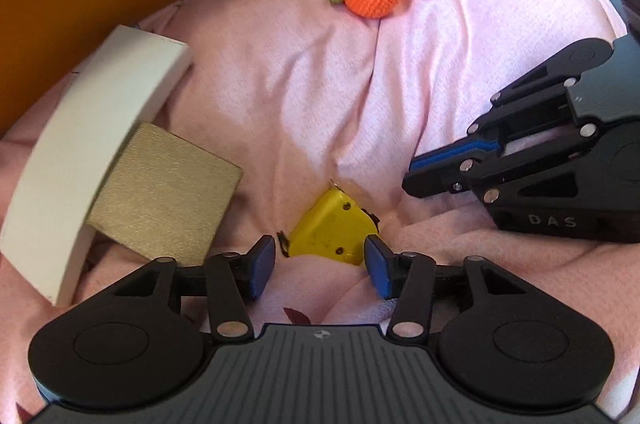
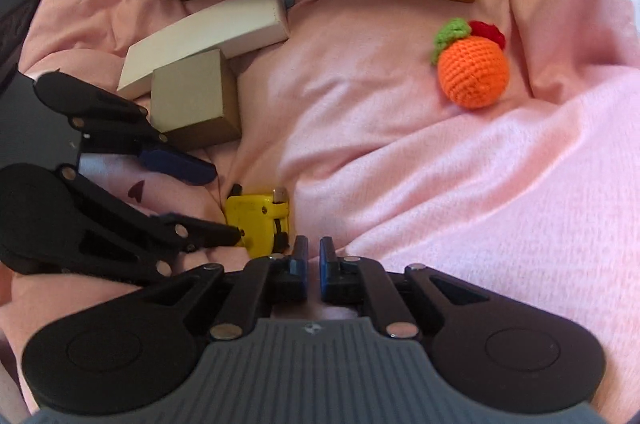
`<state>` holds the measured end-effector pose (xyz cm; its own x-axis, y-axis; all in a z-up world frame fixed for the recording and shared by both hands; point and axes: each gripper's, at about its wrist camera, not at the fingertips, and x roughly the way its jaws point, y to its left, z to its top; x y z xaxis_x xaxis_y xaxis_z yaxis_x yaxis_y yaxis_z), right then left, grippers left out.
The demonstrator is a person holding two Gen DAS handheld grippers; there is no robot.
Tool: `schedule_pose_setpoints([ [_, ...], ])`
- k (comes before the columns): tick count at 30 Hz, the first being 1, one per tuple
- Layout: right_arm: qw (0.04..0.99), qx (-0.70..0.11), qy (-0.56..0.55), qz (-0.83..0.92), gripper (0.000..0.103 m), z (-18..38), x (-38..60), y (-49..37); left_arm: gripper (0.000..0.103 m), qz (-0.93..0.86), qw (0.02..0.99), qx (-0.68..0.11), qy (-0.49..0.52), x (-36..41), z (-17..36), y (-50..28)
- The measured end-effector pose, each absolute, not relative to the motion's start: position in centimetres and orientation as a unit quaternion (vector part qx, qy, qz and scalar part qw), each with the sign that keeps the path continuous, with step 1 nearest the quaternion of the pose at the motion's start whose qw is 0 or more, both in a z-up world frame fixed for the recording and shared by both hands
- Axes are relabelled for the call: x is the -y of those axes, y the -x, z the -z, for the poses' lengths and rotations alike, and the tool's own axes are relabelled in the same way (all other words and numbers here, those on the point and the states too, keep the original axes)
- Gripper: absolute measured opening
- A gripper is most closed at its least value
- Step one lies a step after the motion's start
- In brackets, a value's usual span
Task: Organize objects
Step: 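Grasp the yellow tape measure with the left tool, then grasp the crocheted orange with right while left holds the tape measure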
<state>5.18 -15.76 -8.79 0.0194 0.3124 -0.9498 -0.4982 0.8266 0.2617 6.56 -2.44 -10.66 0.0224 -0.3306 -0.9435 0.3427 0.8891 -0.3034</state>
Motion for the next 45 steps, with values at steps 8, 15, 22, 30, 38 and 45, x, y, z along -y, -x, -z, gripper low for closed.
schedule_pose_setpoints([
  [8,0.727,-0.625,0.059,-0.276,0.007,7.8,16.5,-4.6,0.078,0.137,0.692,-0.697,0.13,1.2,12.5,-7.2],
  [15,0.736,-0.618,0.047,-0.274,0.01,7.4,17.2,-4.8,0.09,0.104,0.658,-0.728,0.161,1.5,14.6,-7.4],
  [22,0.755,-0.597,0.045,-0.267,0.015,6.1,17.6,-5.2,0.073,0.104,0.675,-0.719,0.123,2.7,14.1,-6.9],
  [30,0.814,-0.531,0.054,-0.229,0.045,3.6,18.9,-8.4,0.07,0.111,0.701,-0.69,0.14,1.7,12.8,-5.9],
  [38,0.826,-0.52,0.091,-0.198,0.056,5.1,18.5,-11.9,0.07,0.125,0.732,-0.661,0.106,2.1,10.9,-4.8],
  [45,0.816,-0.537,0.079,-0.201,0.056,6.6,18.5,-12.8,0.07,0.141,0.729,-0.663,0.096,2.2,10.9,-4.2],
])
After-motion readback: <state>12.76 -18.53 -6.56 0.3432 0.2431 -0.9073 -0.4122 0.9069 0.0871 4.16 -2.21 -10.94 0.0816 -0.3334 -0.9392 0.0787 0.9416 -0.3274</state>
